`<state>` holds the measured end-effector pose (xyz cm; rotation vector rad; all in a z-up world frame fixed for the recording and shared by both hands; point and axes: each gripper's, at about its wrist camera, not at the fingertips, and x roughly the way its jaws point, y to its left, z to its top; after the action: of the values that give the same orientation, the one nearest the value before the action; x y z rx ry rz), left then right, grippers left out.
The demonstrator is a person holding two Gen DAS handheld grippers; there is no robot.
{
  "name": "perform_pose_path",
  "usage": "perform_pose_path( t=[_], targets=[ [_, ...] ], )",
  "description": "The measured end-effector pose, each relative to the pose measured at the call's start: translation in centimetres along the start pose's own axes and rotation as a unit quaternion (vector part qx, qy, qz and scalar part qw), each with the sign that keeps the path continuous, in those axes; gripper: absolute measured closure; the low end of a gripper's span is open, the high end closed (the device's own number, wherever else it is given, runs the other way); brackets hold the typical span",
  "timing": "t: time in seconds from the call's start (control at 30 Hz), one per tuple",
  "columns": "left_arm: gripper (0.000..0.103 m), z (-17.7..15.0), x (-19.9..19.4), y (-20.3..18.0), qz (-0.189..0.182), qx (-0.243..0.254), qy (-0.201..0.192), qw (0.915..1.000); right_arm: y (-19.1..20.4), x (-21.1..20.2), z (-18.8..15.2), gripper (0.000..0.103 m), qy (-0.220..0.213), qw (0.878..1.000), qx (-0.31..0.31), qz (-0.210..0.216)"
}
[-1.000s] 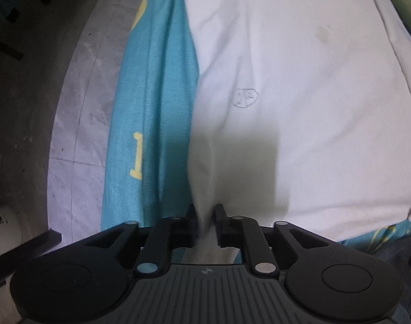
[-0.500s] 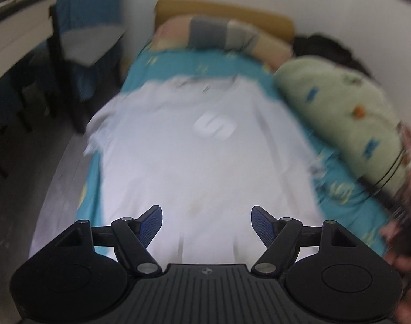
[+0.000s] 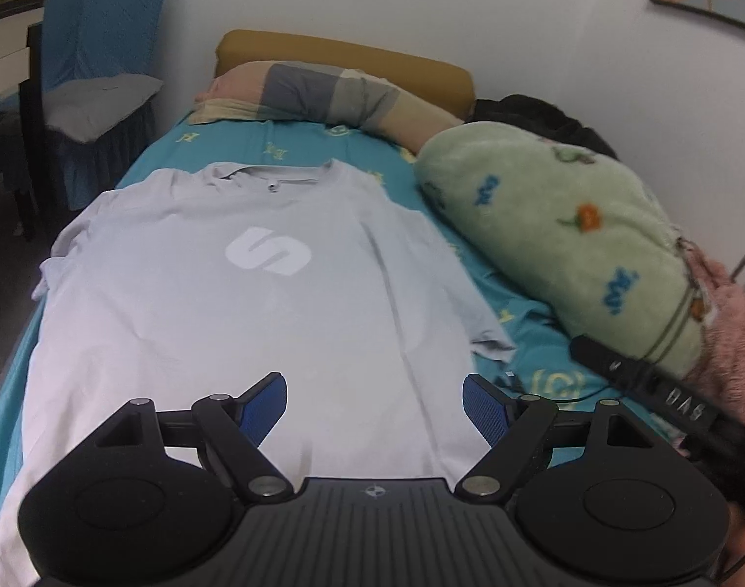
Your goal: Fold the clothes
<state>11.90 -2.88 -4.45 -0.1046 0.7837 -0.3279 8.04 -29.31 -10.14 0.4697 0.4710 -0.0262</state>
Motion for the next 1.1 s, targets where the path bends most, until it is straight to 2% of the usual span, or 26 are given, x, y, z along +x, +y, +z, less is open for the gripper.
perform_pose_path(
  t=[0.23,0.4,0.43,0.47,0.5,0.53,0.57,0.63,0.7,0.8,0.97,1.1],
  targets=[
    [0.022,-0.5,0.2,4.2,0.061,-0.012,-0.018,0.9979,-2.3,7.3,0.9,0.019,0.046,0.999,0.005,0.006],
    [0.022,0.1,1.5,6.0,0.044,-0.041,-0.026,0.9978,-4.5,12.9,0.1,0.019,0.064,0.997,0.044,-0.028],
    [0.022,0.3,1.8,6.4,0.041,-0.047,-0.027,0.9977,-4.8,14.0,-0.1,0.026,0.069,0.996,0.046,-0.038],
    [0.022,0.4,2.2,6.7,0.039,-0.050,-0.028,0.9976,-5.0,15.0,-0.3,0.038,0.074,0.995,0.048,-0.049],
    [0.022,0.4,2.5,7.0,0.039,-0.050,-0.029,0.9976,-4.8,15.4,-0.5,0.043,0.075,0.995,0.038,-0.056],
    [0.022,0.5,2.7,7.2,0.038,-0.050,-0.029,0.9976,-4.5,15.8,-0.7,0.057,0.076,0.995,0.026,-0.063],
    [0.022,0.5,2.9,7.6,0.036,-0.054,-0.030,0.9975,-3.6,15.8,-0.8,0.071,0.072,0.995,0.001,-0.070],
    [0.022,0.7,3.1,8.3,0.031,-0.068,-0.034,0.9966,-1.5,15.5,-1.0,0.085,0.058,0.992,-0.063,-0.098],
    [0.022,0.9,3.3,9.1,0.026,-0.082,-0.038,0.9956,0.8,14.9,-1.0,0.092,0.036,0.983,-0.125,-0.129],
    [0.022,1.1,3.7,10.3,0.019,-0.103,-0.043,0.9936,4.0,14.2,-0.7,0.094,0.009,0.977,-0.165,-0.135],
    [0.022,1.3,2.8,12.0,0.033,-0.123,-0.066,0.9897,11.5,14.9,-0.7,0.095,-0.020,0.957,-0.283,-0.066],
    [0.022,1.5,1.7,13.9,0.053,-0.148,-0.087,0.9836,16.7,18.1,-2.5,0.094,0.033,0.946,-0.322,0.001]
  ],
)
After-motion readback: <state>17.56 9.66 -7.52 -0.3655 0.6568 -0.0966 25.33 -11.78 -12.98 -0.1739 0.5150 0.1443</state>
